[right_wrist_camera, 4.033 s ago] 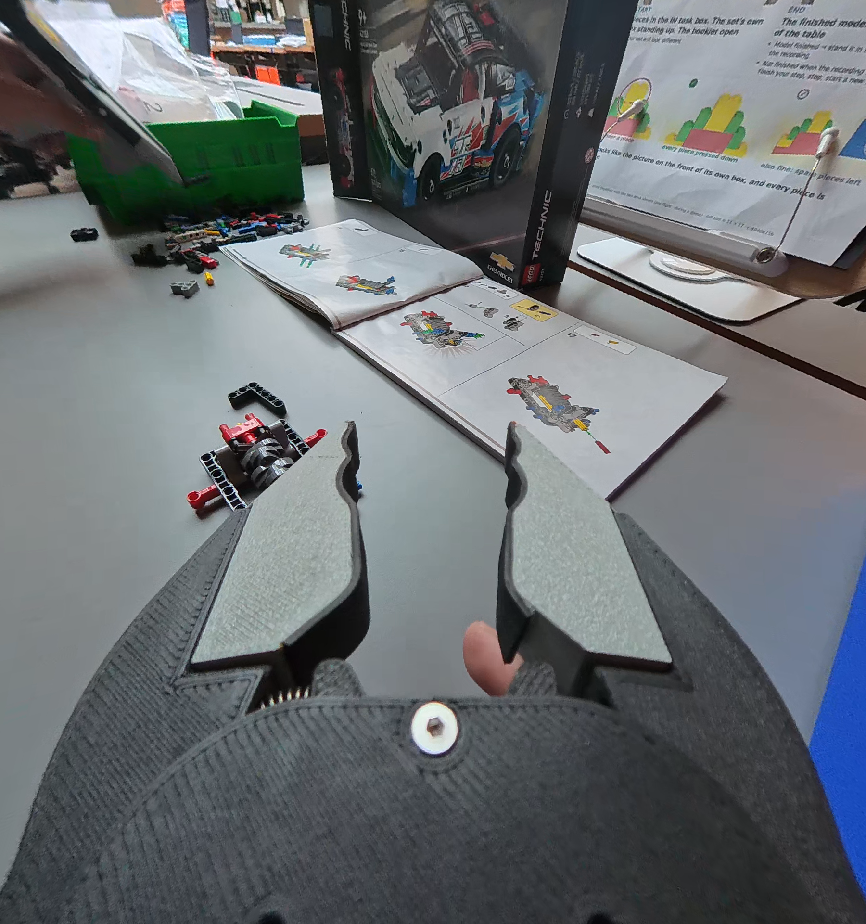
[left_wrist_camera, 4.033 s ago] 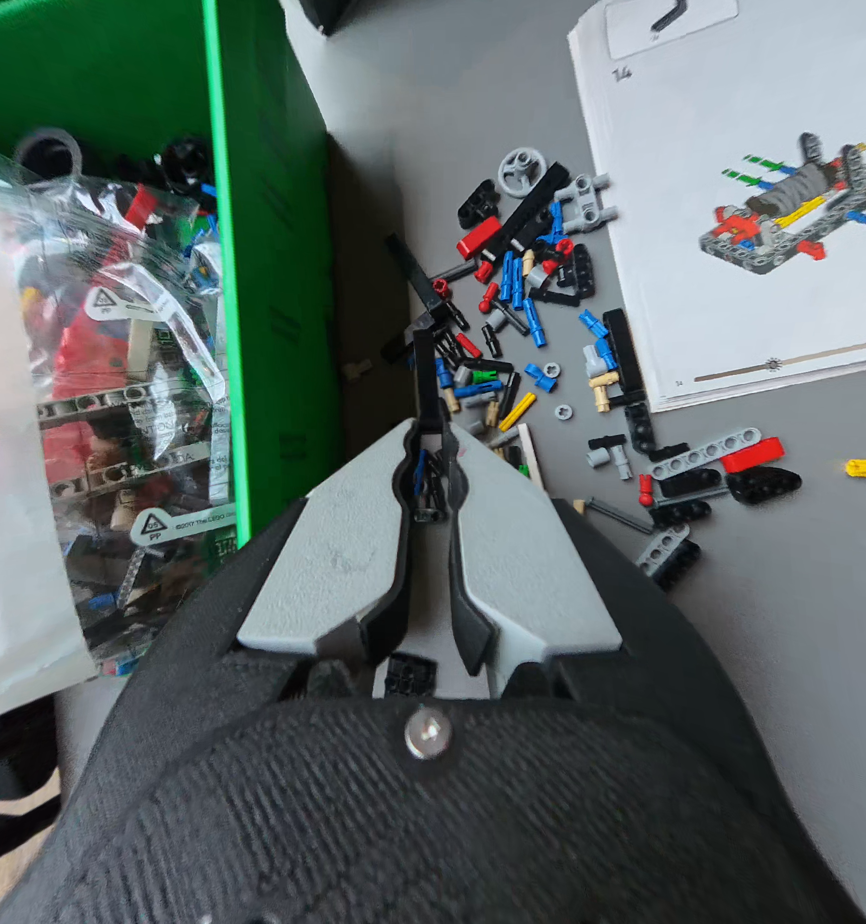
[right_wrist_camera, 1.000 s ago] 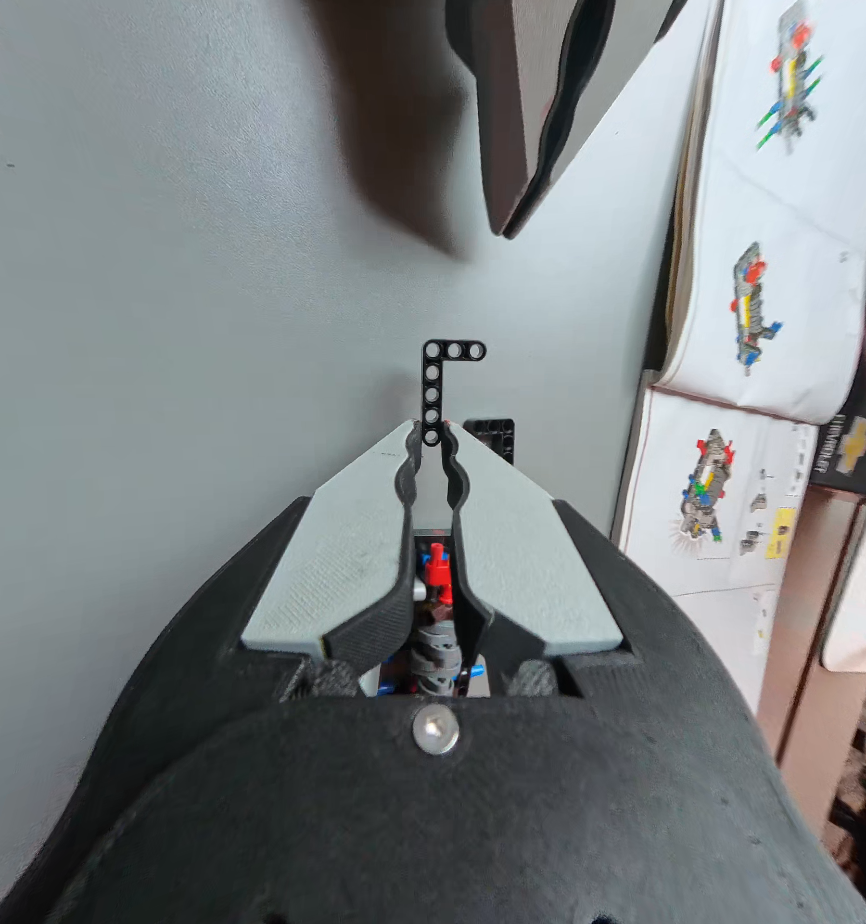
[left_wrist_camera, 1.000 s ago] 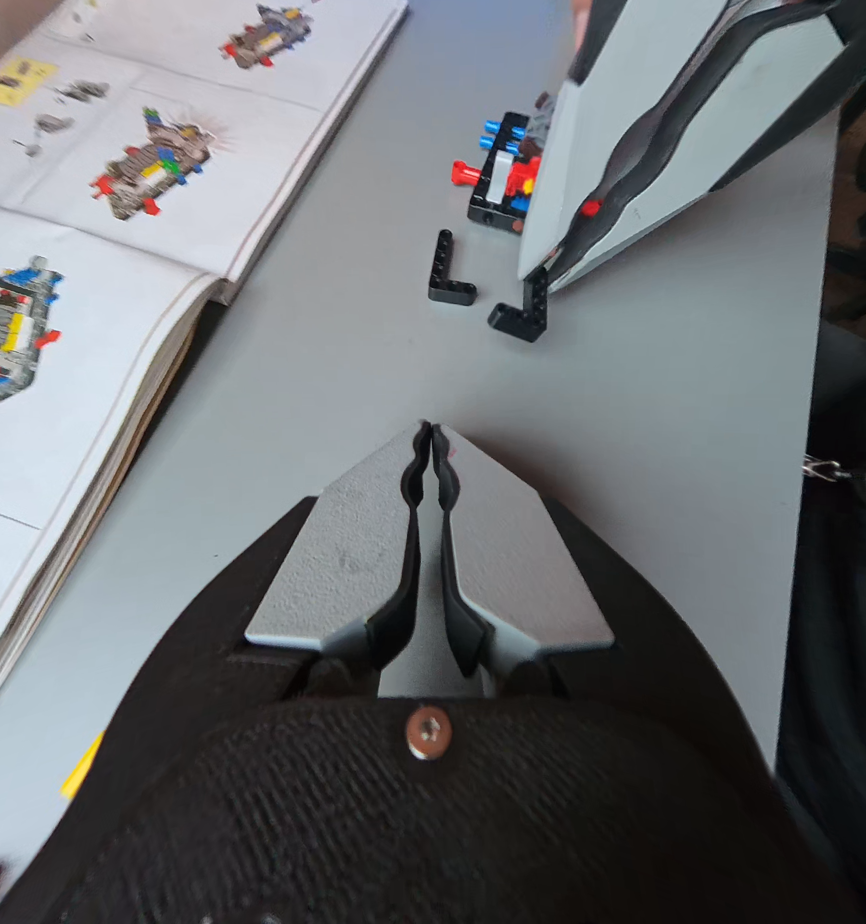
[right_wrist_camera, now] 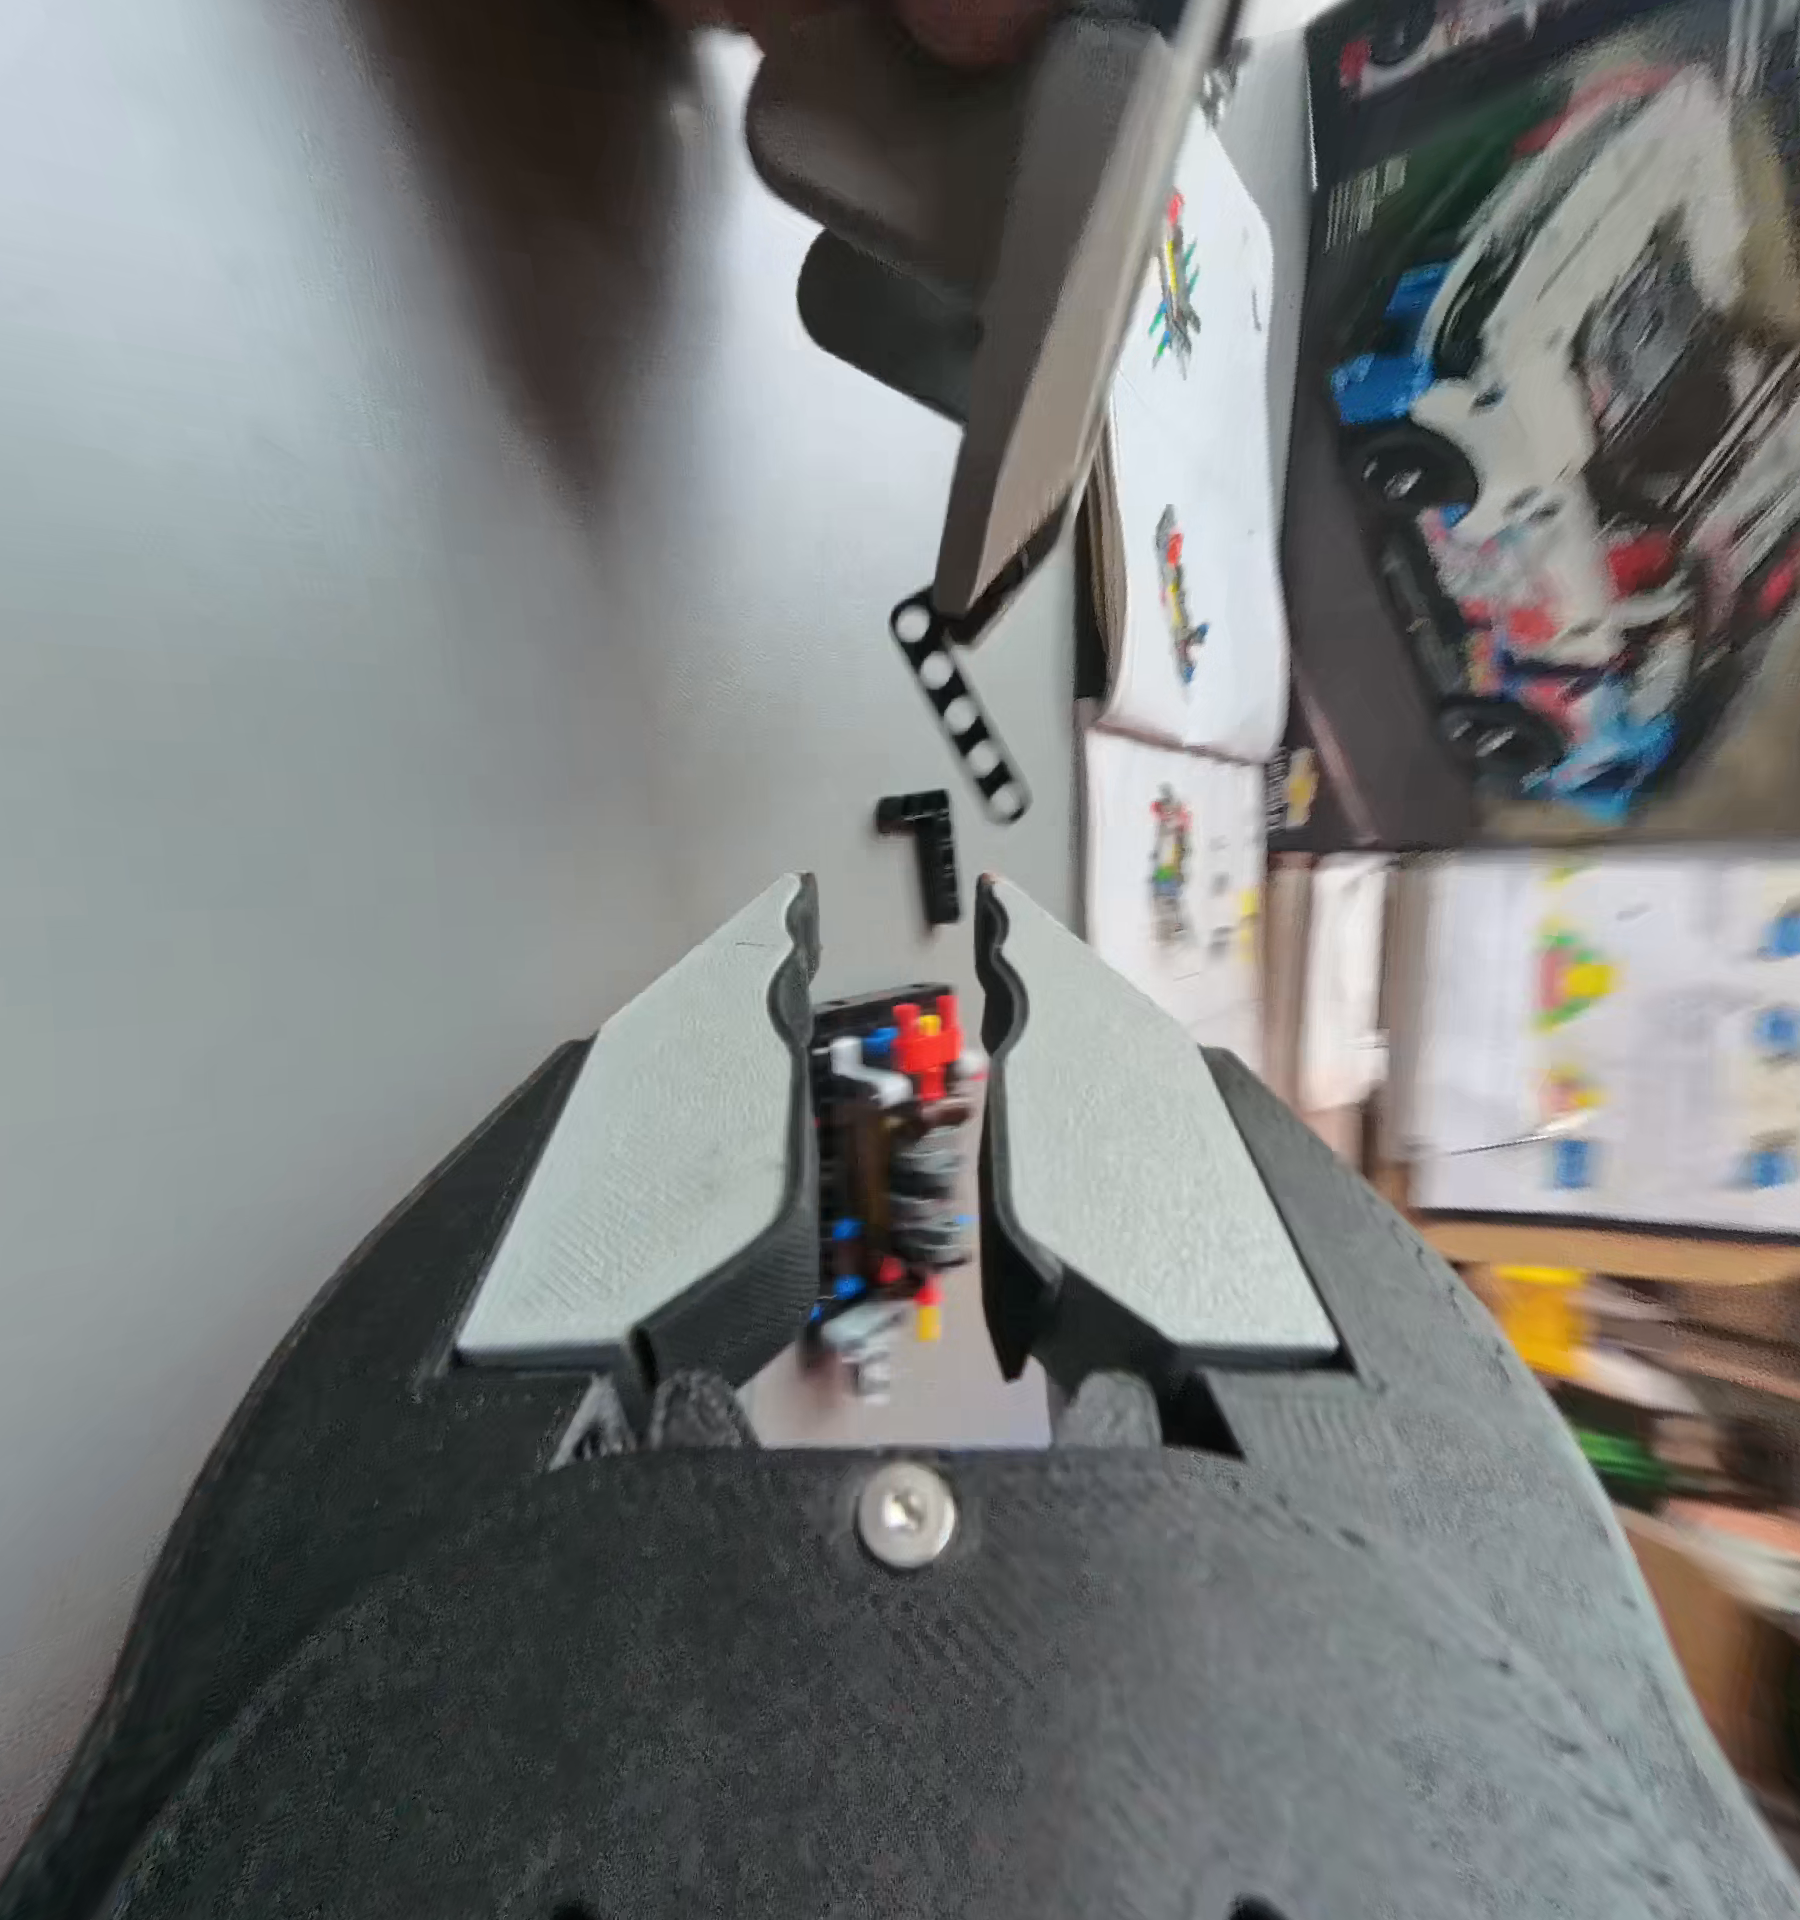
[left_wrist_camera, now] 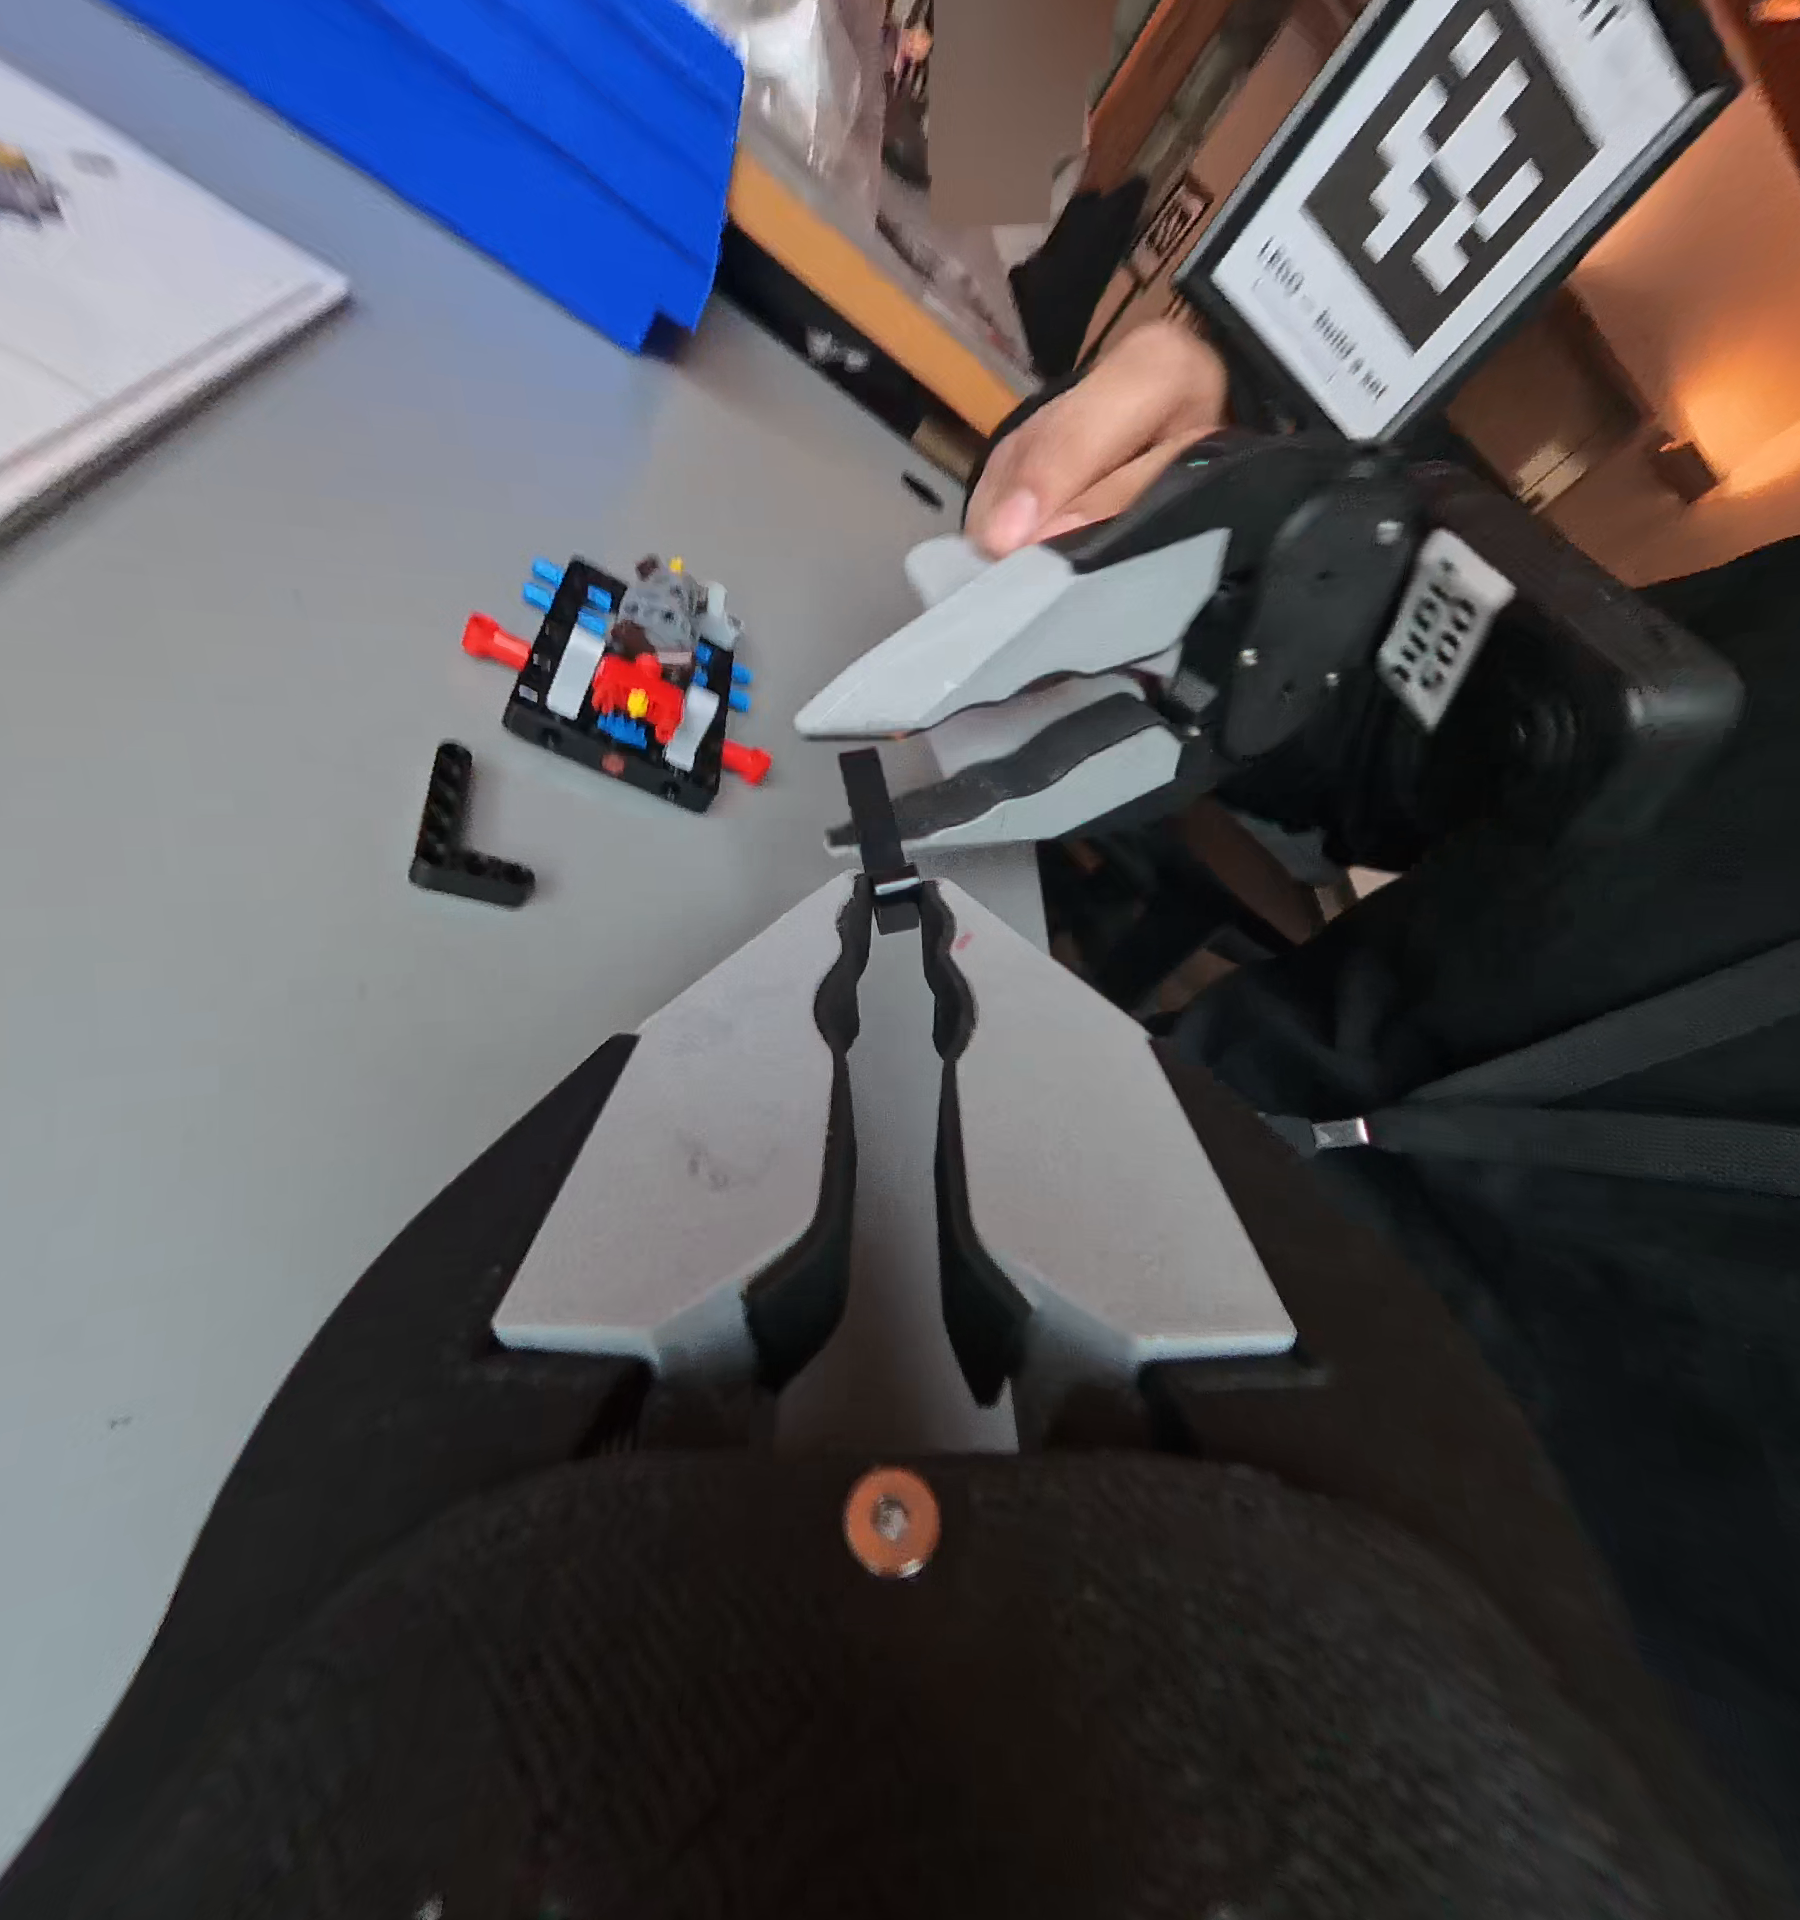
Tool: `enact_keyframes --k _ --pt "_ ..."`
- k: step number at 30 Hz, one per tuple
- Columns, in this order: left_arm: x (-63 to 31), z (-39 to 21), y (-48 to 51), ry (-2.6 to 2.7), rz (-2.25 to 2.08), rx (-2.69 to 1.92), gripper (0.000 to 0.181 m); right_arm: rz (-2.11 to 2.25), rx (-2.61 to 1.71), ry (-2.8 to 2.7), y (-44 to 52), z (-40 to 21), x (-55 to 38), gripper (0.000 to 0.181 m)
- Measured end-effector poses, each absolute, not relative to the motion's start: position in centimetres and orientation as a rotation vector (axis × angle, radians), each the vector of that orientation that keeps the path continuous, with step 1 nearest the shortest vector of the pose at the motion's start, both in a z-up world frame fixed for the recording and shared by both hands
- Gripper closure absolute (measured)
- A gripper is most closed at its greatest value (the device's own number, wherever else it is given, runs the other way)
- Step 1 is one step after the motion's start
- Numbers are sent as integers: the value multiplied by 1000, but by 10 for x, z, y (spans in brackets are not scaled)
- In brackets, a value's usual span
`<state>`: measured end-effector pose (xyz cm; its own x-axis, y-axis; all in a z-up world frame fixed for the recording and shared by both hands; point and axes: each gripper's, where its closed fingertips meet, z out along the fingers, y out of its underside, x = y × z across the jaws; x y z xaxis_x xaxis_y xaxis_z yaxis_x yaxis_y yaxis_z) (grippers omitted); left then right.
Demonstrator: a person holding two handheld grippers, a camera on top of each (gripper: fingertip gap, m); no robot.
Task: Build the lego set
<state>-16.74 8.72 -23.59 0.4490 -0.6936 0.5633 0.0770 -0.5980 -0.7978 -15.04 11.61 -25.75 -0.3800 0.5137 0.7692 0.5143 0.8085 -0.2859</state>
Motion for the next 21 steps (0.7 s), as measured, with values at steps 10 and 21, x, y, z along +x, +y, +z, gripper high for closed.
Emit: enact_keyframes --k 10,21 --pt "-155 -204 80 708 -1034 -1608 174 1648 -1324 -1532 86 -194 -140 141" --pt "-161 -206 87 745 -789 -1607 175 1585 -1266 -1645 85 -191 -158 181"
